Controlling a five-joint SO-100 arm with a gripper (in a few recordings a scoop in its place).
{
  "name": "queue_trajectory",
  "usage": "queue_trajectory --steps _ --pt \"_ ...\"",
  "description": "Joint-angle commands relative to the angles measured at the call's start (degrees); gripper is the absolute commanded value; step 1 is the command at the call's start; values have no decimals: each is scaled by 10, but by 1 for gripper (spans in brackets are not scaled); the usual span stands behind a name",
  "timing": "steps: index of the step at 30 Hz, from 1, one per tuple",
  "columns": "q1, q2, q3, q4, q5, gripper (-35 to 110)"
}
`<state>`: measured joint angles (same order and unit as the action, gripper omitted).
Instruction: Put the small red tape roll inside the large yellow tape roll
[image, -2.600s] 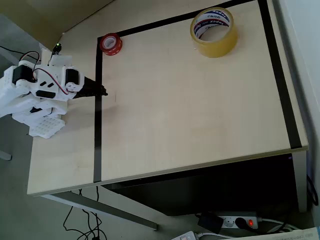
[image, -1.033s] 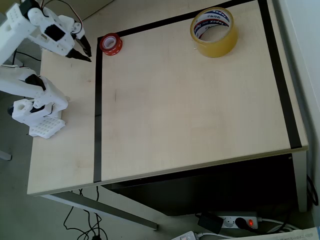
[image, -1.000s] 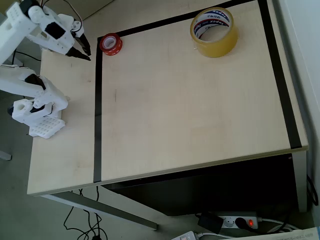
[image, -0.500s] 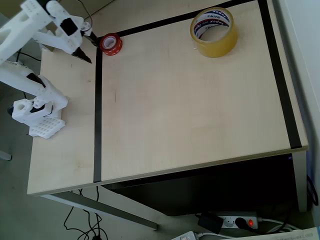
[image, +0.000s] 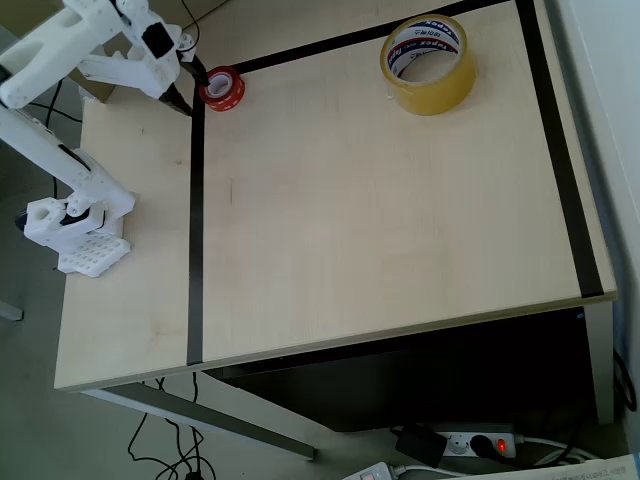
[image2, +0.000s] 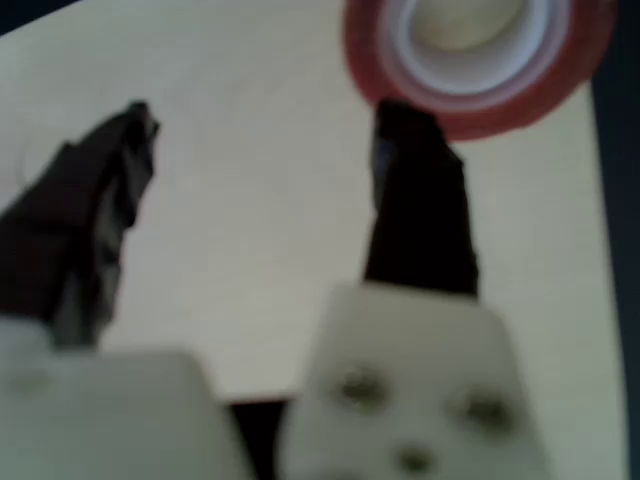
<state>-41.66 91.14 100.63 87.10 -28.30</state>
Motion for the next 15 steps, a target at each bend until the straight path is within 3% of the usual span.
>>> queue_trajectory --steps 1,15 --pt "-21 -2 -58 2 -295 22" --pt "-58 -16 -23 -24 -272 22"
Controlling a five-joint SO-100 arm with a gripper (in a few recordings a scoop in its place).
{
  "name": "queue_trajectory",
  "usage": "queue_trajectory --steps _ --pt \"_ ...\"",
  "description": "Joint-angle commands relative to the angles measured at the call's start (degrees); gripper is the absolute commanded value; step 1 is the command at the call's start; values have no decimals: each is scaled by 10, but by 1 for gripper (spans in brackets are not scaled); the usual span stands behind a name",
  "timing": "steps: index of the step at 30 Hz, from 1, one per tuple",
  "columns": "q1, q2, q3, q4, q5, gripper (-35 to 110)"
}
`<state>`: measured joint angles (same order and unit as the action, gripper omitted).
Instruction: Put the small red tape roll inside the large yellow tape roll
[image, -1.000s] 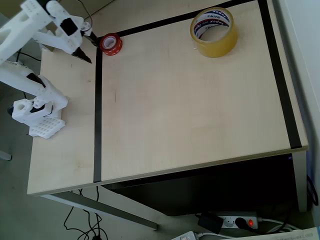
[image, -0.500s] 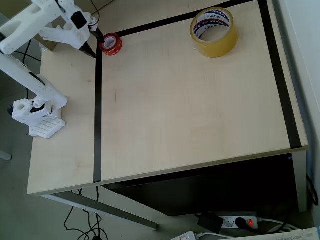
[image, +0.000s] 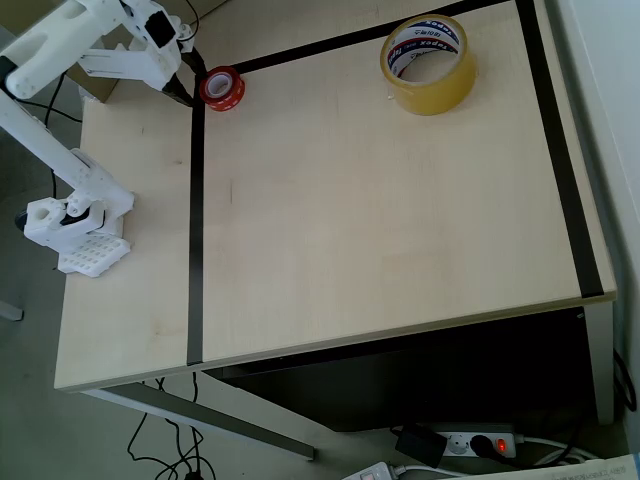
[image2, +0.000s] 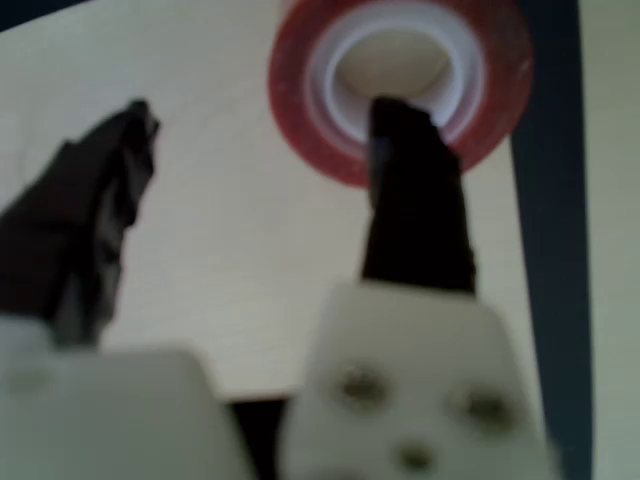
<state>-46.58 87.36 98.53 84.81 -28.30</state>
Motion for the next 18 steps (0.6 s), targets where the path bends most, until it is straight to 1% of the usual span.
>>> queue_trajectory --steps 1,18 --pt "-10 22 2 -5 -271 22" --pt "-16 1 51 -93 -248 22"
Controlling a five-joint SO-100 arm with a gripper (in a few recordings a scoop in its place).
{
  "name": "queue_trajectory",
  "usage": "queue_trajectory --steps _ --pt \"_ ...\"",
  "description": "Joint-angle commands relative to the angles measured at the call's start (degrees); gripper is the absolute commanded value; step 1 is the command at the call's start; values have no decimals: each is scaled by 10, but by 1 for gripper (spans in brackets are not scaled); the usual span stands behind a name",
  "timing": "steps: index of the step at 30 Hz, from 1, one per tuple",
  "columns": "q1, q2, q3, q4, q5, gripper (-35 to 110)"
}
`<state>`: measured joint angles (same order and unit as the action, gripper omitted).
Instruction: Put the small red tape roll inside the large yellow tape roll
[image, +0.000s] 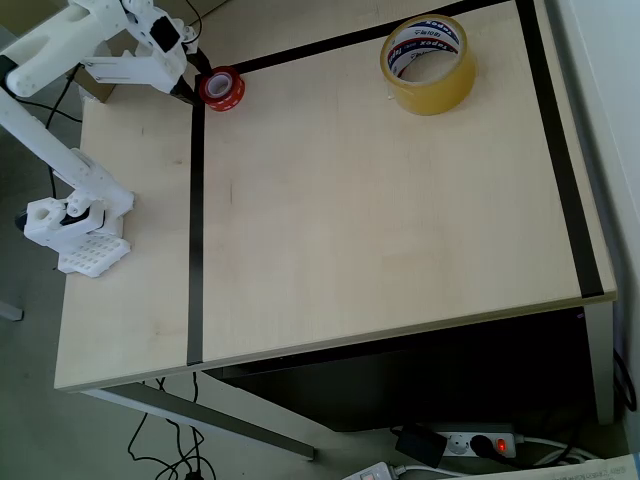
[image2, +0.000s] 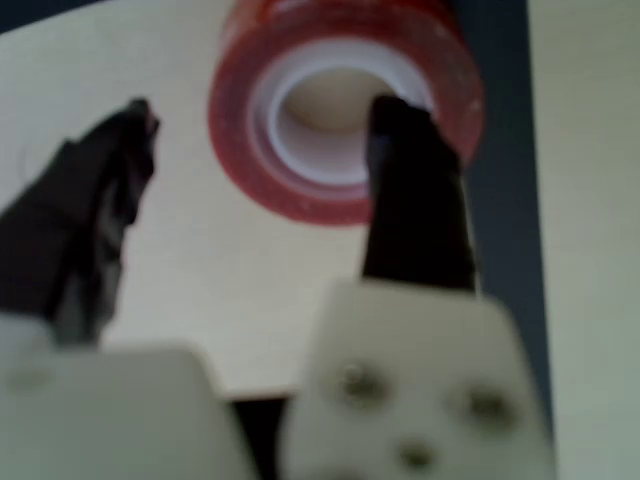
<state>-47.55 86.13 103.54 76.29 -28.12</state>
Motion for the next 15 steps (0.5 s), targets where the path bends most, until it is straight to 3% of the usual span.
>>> queue_trajectory --steps 1,15 --pt "-7 11 3 -12 -249 22" --pt "15 38 14 -27 -242 22"
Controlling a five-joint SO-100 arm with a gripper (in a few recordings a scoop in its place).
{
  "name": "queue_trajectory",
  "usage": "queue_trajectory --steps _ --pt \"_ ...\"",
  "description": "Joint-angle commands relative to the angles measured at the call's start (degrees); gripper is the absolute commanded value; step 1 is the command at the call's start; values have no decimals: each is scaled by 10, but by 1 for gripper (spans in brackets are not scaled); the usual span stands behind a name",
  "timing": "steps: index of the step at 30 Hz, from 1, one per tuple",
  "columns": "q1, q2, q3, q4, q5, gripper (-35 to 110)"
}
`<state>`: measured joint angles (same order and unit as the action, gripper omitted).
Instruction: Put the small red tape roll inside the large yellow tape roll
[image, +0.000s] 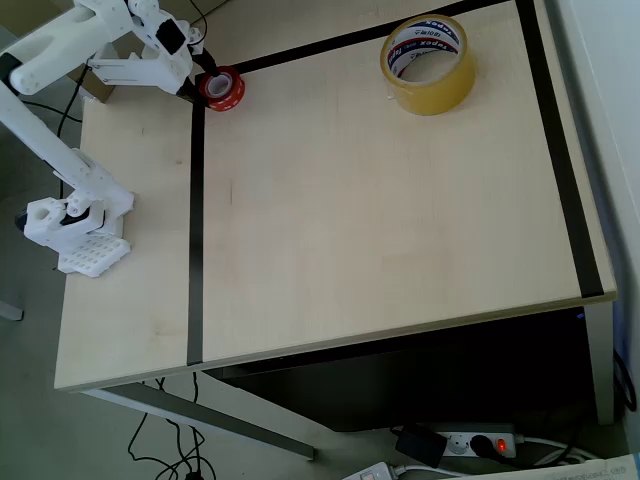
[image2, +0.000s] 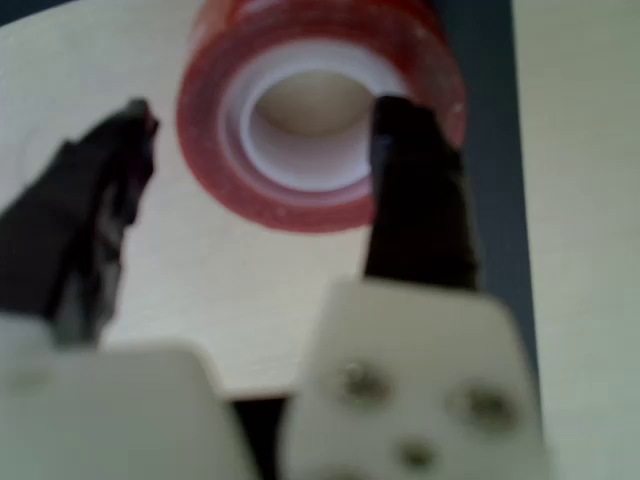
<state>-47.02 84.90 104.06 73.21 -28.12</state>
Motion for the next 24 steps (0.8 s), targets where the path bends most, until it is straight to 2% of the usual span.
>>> queue_trajectory --steps 1,9,24 --pt "11 59 14 4 -242 22" --pt "20 71 43 1 -241 21" --pt "16 4 60 -161 -171 16"
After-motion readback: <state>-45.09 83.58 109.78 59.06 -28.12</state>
